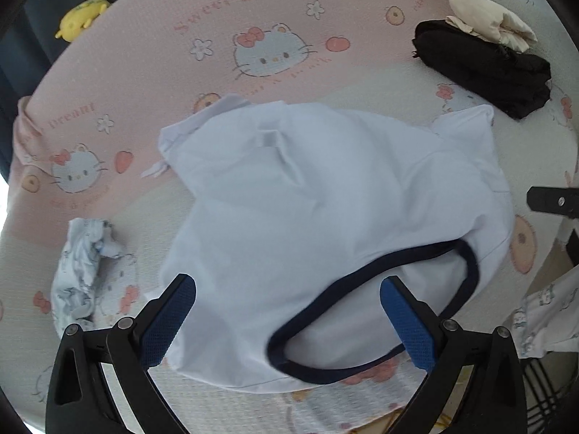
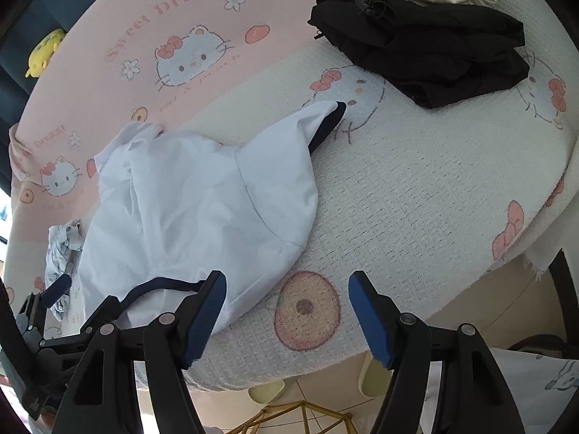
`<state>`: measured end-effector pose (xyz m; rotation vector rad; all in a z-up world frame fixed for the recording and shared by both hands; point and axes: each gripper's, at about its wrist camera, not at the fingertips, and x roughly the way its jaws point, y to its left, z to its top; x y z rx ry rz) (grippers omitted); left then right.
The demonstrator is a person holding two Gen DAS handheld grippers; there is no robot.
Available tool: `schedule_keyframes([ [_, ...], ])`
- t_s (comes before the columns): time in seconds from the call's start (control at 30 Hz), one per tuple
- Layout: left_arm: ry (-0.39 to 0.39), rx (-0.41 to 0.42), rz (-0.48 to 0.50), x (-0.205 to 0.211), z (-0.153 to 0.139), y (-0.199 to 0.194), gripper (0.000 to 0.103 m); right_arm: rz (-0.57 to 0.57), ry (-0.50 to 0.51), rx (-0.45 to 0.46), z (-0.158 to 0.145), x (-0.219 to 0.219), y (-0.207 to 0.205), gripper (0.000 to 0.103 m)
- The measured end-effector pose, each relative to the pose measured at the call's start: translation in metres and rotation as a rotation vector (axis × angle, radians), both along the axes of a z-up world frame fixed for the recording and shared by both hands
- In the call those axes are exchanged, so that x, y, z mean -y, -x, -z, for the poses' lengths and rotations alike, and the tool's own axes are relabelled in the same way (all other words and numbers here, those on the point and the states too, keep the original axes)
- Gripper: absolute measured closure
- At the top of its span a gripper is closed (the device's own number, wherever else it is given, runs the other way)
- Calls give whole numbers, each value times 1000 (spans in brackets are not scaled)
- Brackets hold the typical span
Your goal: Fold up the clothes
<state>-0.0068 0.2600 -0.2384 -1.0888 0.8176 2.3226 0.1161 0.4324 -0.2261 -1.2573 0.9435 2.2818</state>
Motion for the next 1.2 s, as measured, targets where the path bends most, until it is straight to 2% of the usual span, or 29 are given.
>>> schedule_keyframes([
  [0.1,22,-34,-43,28,0,3,0,-26,-7,-11,-5,10,11,33],
  [0.2,-11,15,-118,59,0,16,0,-71,-22,-27,-12,25,29,33],
  [0.4,-132,138,-262,107,4,44,0,-185,-37,-96,-23,78,74,33],
  [0.53,-255,211,-370,140,5,61,0,-261,-46,-143,-30,114,105,33],
  [0.7,-379,287,-473,179,8,84,0,-416,-110,-142,-30,164,139,33],
  [0.8,-442,320,-519,197,13,92,0,-475,-79,-118,-21,184,152,33],
  [0.87,-468,332,-555,207,18,98,0,-495,-61,-107,-16,192,158,33],
  [1.0,-527,386,-622,220,31,107,0,-512,-62,-149,-18,202,164,33],
  [1.2,-604,449,-650,231,35,122,0,-551,-35,-131,-8,216,190,33],
])
